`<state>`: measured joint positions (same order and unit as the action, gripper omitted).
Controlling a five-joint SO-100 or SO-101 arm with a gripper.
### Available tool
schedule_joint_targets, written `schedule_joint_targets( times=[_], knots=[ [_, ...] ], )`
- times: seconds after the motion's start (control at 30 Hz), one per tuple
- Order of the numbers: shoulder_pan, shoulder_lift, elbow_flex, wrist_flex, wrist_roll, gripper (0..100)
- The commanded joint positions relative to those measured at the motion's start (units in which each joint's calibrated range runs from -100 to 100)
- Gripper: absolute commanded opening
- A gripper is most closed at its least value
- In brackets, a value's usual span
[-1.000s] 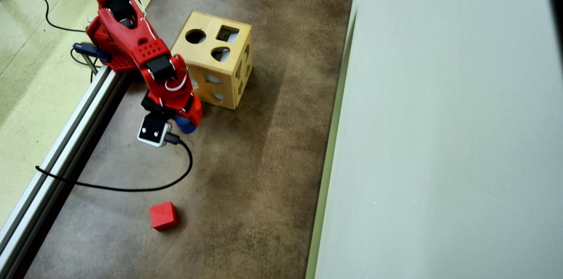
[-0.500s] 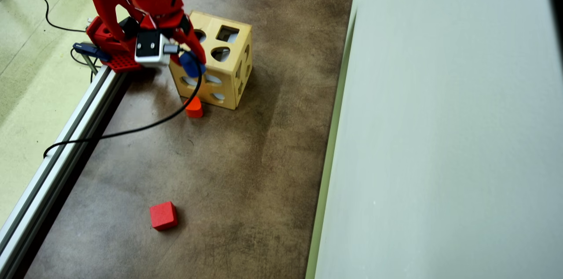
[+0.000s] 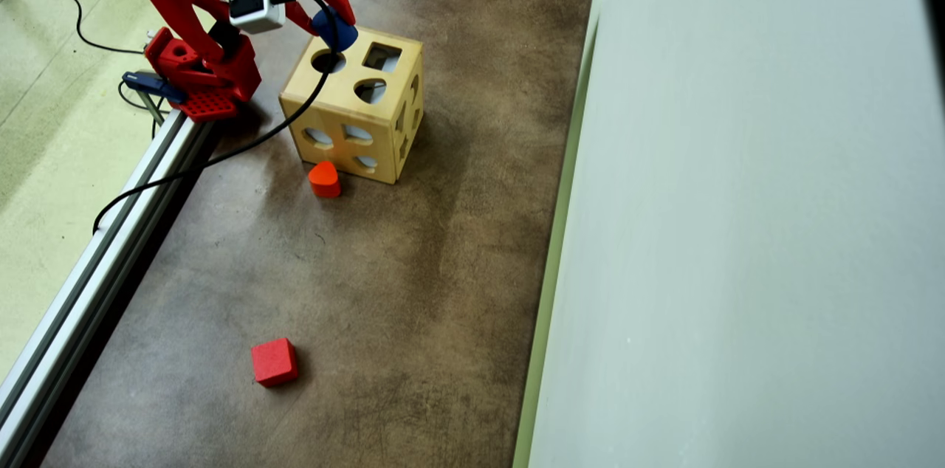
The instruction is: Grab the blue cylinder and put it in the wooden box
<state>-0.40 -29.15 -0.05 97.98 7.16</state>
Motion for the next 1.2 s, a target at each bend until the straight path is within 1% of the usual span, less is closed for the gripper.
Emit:
schedule_joint_targets(
  times=[0.0, 0.2, 0.43, 0.67, 1.17],
  knots=[
    [-0.5, -7.75, 5.86, 0.41, -1.66, 15],
    [-0.57, -12.59, 11.94, 0.41, -1.37, 15],
    [-1.02, -14.54, 12.84, 0.33, -1.32, 15],
    [-9.11, -14.2, 14.45, 0.33, -1.71, 15],
    [-8.97, -14.03, 19.81, 0.25, -1.32, 15]
  ],
)
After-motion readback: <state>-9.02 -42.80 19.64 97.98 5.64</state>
